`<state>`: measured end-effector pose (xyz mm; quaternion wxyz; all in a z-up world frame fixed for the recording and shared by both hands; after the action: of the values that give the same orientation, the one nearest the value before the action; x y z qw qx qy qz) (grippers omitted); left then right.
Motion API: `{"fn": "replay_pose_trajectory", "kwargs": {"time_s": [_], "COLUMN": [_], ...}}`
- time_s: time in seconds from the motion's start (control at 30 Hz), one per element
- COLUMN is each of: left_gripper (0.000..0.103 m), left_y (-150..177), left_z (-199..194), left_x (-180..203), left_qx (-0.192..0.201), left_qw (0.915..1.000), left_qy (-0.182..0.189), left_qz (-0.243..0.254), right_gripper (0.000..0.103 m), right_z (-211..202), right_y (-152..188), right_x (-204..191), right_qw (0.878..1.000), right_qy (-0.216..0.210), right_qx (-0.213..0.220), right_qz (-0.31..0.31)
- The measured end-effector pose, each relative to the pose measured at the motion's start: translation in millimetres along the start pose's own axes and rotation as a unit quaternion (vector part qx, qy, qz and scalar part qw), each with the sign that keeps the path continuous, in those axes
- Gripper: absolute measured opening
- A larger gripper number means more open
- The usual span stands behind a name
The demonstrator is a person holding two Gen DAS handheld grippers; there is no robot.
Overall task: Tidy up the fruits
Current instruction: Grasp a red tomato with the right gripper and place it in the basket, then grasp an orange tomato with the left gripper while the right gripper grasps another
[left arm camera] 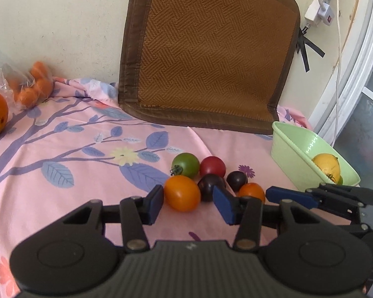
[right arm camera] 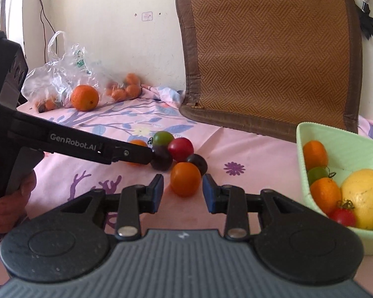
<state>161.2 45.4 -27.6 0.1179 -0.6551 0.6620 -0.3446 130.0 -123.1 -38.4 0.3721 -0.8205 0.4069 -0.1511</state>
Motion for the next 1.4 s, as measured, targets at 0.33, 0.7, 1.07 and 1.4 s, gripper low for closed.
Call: {"fn": "replay_pose_trajectory", "kwargs": {"time_s": [0.33,0.7,1.07,1.4], "left_gripper": [0.032,0.032,0.033,0.035], "left_y": [12,67,92,93], "left_z": [-10,-41,-22,-18], "left_x": [3,84,141,142], "left_qx": [0.007,0.006,-0.002,-0.011], "left_qw": [0.9999,0.9966,0.9908,0.9908], "left_qy": [0.003,0.058,0.034,0.023], "left_qz": [-0.014,0.059,0.131,0.133], "right_gripper": [0.029,0.029,0.031,0.031], "right_z": [-4,-88,-96,-96], "right_y": [4,65,97,100], "right_x": [-4,13,45,42], "right_qw": [1.0,0.995,0.99,0.99], "right_qy": [0.008,0.08,0.11,0.108], "right_qx": [-0.005,0.036,0.014,0.006], "right_qz": [0.002,0.038,0.087,0.09]}}
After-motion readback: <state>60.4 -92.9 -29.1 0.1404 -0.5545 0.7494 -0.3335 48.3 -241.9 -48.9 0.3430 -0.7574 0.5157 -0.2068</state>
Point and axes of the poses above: each gripper's, at about its wrist camera, not at the fingertips, and z roughly the way its jaws point, x to its right, y to its underside, the point moved 7 cm from there along z, roughly the way its jaws point, and after that the axes turned 12 degrees about -x, right-handed, at the moved point
